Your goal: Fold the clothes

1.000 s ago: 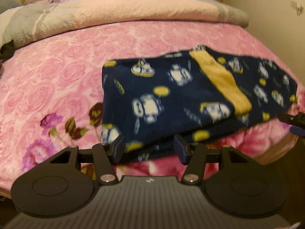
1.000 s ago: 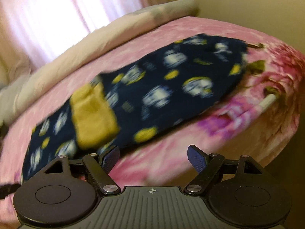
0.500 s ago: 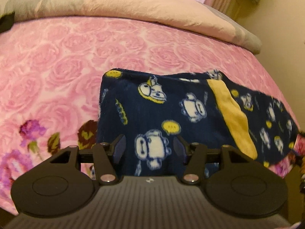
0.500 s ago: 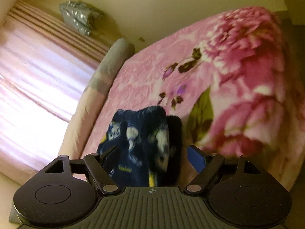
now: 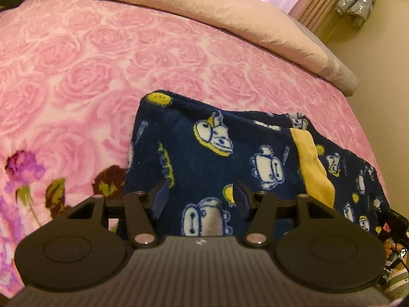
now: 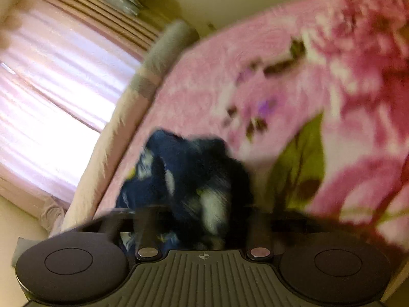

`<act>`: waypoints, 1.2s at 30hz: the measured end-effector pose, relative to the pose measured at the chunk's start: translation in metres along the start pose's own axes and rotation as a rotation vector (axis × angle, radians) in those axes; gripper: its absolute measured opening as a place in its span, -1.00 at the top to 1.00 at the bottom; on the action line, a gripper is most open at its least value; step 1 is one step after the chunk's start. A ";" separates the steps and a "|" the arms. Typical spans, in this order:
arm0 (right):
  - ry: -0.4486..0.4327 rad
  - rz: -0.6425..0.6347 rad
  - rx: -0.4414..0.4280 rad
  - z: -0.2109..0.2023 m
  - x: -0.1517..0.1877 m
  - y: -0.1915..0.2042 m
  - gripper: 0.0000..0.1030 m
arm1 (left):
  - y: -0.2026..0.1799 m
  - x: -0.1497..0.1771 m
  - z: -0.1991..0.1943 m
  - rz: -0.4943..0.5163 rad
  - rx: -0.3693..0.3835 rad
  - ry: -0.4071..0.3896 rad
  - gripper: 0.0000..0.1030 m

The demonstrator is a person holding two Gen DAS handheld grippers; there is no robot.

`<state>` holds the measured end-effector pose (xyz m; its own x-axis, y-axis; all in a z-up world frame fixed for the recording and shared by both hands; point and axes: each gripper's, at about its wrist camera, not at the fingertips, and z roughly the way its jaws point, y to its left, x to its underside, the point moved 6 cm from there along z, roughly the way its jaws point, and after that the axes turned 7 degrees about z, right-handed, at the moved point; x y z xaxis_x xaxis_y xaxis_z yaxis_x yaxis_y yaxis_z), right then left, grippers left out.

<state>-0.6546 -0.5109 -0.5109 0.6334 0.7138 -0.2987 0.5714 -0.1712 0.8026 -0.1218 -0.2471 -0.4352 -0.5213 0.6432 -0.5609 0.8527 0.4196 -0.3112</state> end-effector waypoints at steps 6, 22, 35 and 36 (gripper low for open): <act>-0.117 -0.290 0.195 -0.008 0.021 0.064 0.71 | 0.023 0.000 -0.015 -0.048 -0.001 -0.021 0.01; -0.010 -1.632 -0.112 0.010 0.458 0.262 0.14 | 0.105 0.026 -0.062 -0.247 0.050 -0.036 0.01; 0.224 -1.618 -0.142 -0.021 0.440 0.236 -0.53 | 0.078 0.016 -0.046 -0.348 0.356 -0.014 -0.02; 0.233 -1.546 -0.135 -0.025 0.425 0.236 -0.53 | 0.074 0.014 -0.042 -0.358 0.386 -0.003 -0.04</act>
<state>-0.2638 -0.2308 -0.4352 -0.5975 0.2207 -0.7709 0.5086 0.8476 -0.1516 -0.0677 -0.1807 -0.4335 -0.7825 0.5009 -0.3698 0.5725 0.3456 -0.7435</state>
